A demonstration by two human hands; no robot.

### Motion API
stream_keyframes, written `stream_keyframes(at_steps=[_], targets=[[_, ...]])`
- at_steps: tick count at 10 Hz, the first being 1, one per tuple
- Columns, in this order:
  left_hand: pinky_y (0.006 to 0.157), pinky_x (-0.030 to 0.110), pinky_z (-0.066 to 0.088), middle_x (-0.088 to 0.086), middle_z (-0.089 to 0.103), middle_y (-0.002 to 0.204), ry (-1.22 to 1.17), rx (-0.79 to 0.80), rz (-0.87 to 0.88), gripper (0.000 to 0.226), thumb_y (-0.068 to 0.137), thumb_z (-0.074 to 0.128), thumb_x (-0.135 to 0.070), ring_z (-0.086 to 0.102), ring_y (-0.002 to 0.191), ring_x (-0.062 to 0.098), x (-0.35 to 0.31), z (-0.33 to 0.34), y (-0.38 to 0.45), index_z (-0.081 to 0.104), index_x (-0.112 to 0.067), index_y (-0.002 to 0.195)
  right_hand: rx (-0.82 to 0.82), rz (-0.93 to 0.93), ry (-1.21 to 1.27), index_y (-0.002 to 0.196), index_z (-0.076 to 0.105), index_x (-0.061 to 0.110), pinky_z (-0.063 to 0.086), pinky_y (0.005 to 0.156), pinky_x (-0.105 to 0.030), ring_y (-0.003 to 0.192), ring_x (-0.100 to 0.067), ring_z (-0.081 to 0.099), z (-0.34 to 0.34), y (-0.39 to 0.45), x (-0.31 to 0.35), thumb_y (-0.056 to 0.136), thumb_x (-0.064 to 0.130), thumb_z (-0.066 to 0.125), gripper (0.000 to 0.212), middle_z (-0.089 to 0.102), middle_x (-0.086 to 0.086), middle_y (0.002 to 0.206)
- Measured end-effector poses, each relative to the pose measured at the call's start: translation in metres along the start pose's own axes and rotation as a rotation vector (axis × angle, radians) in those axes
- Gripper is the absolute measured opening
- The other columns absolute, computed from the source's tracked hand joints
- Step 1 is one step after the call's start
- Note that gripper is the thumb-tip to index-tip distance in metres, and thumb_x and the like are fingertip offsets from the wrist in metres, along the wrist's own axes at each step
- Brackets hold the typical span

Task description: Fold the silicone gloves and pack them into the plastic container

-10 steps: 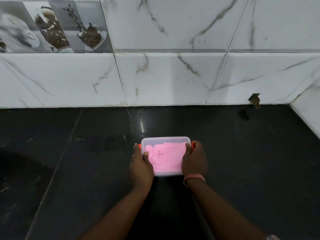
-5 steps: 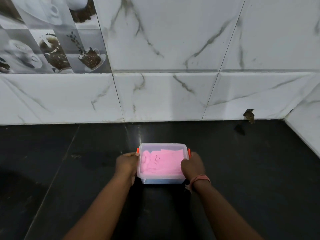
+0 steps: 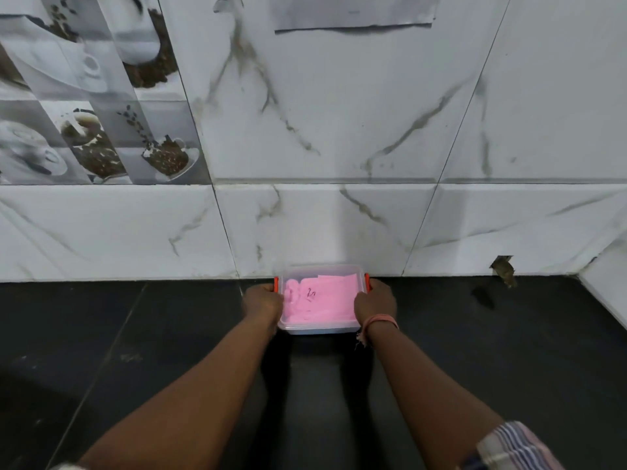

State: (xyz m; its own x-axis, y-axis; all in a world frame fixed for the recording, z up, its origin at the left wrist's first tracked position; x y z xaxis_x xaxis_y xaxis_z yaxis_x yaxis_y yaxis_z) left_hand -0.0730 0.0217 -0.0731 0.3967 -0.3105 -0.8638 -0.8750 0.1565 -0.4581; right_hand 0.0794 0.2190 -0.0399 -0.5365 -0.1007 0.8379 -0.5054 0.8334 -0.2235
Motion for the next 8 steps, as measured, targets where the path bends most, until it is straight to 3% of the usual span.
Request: stream_keyframes(at_steps=[2, 3, 4, 5, 6, 7, 8], targets=[[0.092, 0.042, 0.061, 0.001, 0.081, 0.094, 0.183, -0.105, 0.098, 0.02, 0.083, 0.074, -0.017, 0.075, 0.091, 0.024, -0.001, 0.009, 0.019, 0.083, -0.019, 0.101, -0.014, -0.036, -0.057, 0.15, 0.044, 0.012, 0.035, 0.106, -0.023, 0.131, -0.027, 0.052, 0.02, 0.021, -0.008, 0.097, 0.004, 0.046, 0.053, 0.047, -0.013, 0.149], [0.097, 0.037, 0.056, 0.01, 0.078, 0.111, 0.269, -0.152, 0.174, 0.024, 0.096, 0.064, -0.015, 0.071, 0.104, 0.031, -0.012, 0.013, 0.011, 0.078, -0.015, 0.115, -0.043, -0.032, -0.027, 0.151, 0.043, 0.015, 0.032, 0.099, -0.017, 0.129, -0.024, 0.052, 0.025, 0.027, -0.008, 0.099, 0.002, 0.042, 0.053, 0.045, -0.013, 0.148], [0.095, 0.037, 0.055, 0.012, 0.077, 0.112, 0.321, -0.144, 0.192, 0.025, 0.099, 0.061, -0.017, 0.07, 0.105, 0.033, -0.016, 0.014, 0.012, 0.077, -0.018, 0.118, -0.047, -0.041, -0.024, 0.151, 0.042, 0.016, 0.03, 0.101, -0.017, 0.131, -0.024, 0.051, 0.029, 0.033, -0.008, 0.101, 0.004, 0.041, 0.052, 0.044, -0.011, 0.149], [0.091, 0.042, 0.06, 0.011, 0.078, 0.103, 0.357, -0.101, 0.189, 0.022, 0.093, 0.061, -0.021, 0.072, 0.097, 0.032, -0.012, 0.013, 0.03, 0.079, -0.021, 0.105, -0.025, -0.047, -0.074, 0.153, 0.039, 0.018, 0.033, 0.11, -0.027, 0.135, -0.027, 0.047, 0.03, 0.038, -0.004, 0.102, 0.008, 0.041, 0.052, 0.042, -0.012, 0.151], [0.09, 0.039, 0.059, 0.011, 0.077, 0.106, 0.463, -0.036, 0.223, 0.02, 0.095, 0.059, -0.026, 0.071, 0.097, 0.03, -0.017, 0.009, 0.028, 0.076, -0.018, 0.103, 0.075, -0.018, -0.089, 0.156, 0.03, 0.016, 0.03, 0.112, -0.026, 0.139, -0.026, 0.043, 0.029, 0.035, 0.003, 0.102, 0.009, 0.043, 0.056, 0.037, -0.011, 0.156], [0.089, 0.028, 0.048, 0.011, 0.072, 0.123, 0.593, -0.083, 0.374, 0.027, 0.102, 0.055, -0.026, 0.066, 0.115, 0.033, -0.051, 0.0, -0.003, 0.071, -0.009, 0.116, 0.056, -0.044, -0.321, 0.151, 0.034, 0.013, 0.04, 0.106, -0.039, 0.132, -0.033, 0.048, 0.017, 0.028, 0.012, 0.103, 0.034, 0.045, 0.054, 0.045, -0.015, 0.149], [0.095, 0.039, 0.049, 0.013, 0.069, 0.126, 0.623, -0.222, 0.594, 0.034, 0.106, 0.046, -0.029, 0.063, 0.118, 0.034, -0.101, -0.009, -0.032, 0.066, -0.013, 0.127, -0.141, -0.2, -0.52, 0.133, 0.049, 0.012, 0.047, 0.091, -0.04, 0.114, -0.032, 0.057, -0.006, 0.019, 0.049, 0.104, 0.041, 0.036, 0.043, 0.057, -0.013, 0.127]])
Point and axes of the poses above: each hand's wrist, its own y-axis towards the middle knuckle, its own z-axis out of the palm, x = y × z, the point moved 5 cm from there along y, towards the middle knuckle
